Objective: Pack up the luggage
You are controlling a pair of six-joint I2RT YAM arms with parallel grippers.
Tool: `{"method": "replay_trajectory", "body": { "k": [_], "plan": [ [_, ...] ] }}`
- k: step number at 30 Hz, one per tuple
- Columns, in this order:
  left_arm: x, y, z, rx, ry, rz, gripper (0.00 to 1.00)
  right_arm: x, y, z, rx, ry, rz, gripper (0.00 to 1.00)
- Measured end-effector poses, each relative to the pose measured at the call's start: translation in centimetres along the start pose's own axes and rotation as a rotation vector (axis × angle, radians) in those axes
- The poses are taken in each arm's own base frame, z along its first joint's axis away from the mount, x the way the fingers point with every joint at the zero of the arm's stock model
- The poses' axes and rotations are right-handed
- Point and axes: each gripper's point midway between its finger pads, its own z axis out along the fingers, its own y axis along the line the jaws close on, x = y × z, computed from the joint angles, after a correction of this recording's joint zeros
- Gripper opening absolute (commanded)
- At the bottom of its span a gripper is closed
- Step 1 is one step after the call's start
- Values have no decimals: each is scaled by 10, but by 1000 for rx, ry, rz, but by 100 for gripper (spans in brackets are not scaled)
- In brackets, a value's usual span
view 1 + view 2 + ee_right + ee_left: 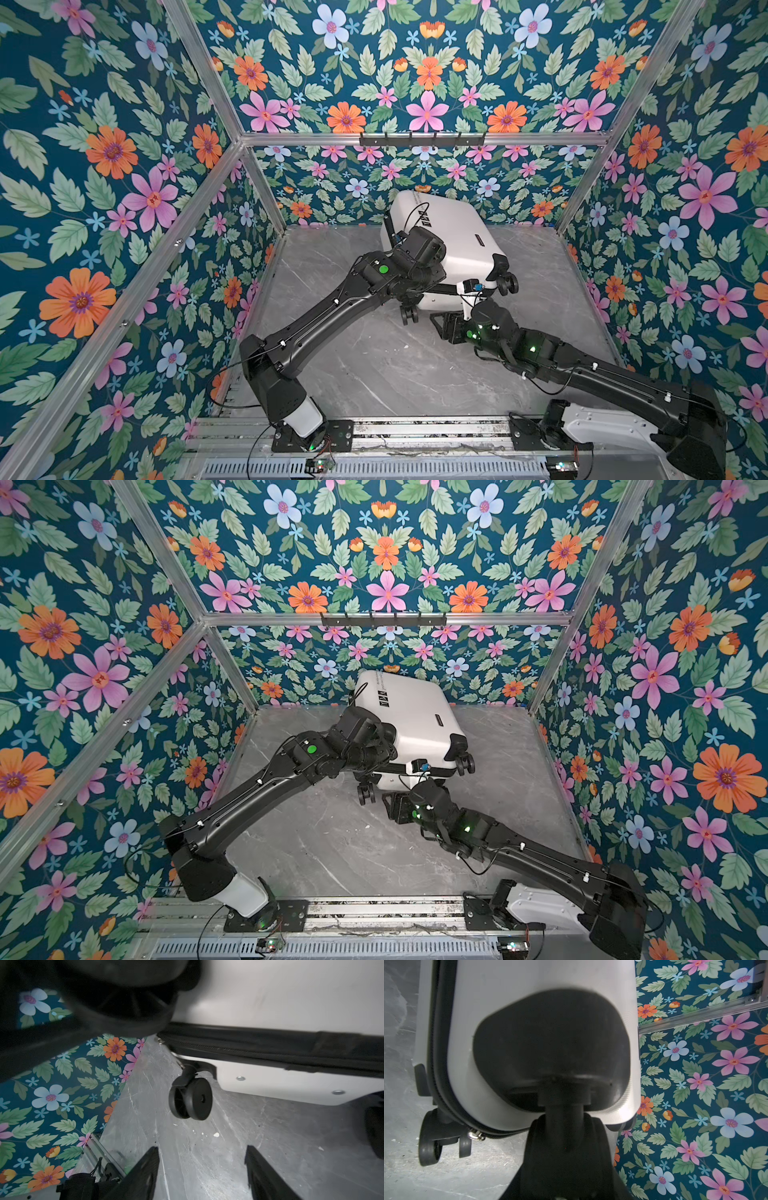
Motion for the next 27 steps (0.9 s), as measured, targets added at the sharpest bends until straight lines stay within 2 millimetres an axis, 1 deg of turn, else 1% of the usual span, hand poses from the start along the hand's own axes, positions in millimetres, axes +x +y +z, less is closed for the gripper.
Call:
{"method": "replay_trajectory", "body": {
  "k": [7, 11, 15, 16, 17, 23, 27],
  "plan": [
    [-3, -10, -1, 33, -3, -45, 0, -14, 3, 23, 36, -115, -24, 60],
    [-3, -11, -3, 40, -5, -54, 0, -30, 6, 25, 27, -182, -50, 60],
    [-5, -15, -10, 59, -7, -59, 0, -52, -2, 27, 28, -244, -35, 59],
    [-5, -17, -11, 63, -7, -59, 0, -54, -3, 28, 27, -251, -35, 58],
    [-6, -18, -13, 68, -8, -60, 0, -55, -3, 29, 19, -250, -36, 57],
    [-6, -21, -14, 75, -8, -60, 0, -52, 16, 38, -79, -222, -70, 57],
    [-12, -20, -16, 72, -32, -67, 0, -53, 24, 47, -105, -218, -64, 55]
  ]
}}
